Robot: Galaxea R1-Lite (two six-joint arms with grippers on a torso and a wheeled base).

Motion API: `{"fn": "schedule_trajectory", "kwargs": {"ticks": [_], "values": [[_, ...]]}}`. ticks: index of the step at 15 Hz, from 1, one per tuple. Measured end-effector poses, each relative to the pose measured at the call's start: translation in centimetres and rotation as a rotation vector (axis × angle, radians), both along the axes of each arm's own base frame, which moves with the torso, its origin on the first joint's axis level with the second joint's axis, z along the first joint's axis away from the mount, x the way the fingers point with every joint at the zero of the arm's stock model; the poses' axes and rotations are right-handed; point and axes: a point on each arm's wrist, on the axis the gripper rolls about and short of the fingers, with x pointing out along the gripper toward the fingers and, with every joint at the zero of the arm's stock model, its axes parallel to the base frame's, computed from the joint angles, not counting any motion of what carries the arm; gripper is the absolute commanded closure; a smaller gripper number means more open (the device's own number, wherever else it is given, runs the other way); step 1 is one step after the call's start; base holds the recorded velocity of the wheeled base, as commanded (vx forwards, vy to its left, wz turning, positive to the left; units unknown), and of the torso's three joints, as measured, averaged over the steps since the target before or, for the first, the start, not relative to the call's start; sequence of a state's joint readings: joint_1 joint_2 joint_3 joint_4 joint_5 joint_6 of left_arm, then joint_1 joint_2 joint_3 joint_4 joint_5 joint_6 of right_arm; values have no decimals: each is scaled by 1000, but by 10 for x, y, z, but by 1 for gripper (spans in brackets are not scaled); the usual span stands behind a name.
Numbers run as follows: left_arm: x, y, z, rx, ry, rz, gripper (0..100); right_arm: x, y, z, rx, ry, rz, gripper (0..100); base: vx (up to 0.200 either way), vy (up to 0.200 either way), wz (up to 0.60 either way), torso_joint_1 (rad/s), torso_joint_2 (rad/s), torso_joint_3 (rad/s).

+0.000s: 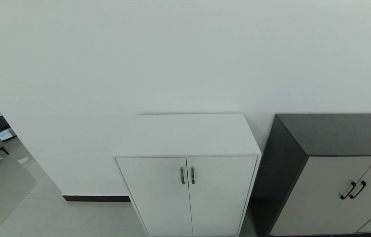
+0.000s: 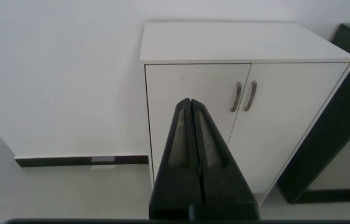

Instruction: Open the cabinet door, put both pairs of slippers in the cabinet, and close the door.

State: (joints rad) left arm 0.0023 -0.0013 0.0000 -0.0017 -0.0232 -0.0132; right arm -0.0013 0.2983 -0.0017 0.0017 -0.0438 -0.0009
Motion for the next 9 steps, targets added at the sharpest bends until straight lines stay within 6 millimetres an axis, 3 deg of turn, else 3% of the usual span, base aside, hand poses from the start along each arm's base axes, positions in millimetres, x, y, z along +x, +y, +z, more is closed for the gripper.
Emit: {"fn": "schedule_trajectory", "kwargs": {"ticks": [4,9], "values": [[0,0,0,2,0,0,100,-17,0,-2,12,-216,-36,100,0,0,0,0,0,0],[0,0,0,5,0,-2,100,-22,-1,-3,68,-297,-63,100,0,0,0,0,0,0]]}}
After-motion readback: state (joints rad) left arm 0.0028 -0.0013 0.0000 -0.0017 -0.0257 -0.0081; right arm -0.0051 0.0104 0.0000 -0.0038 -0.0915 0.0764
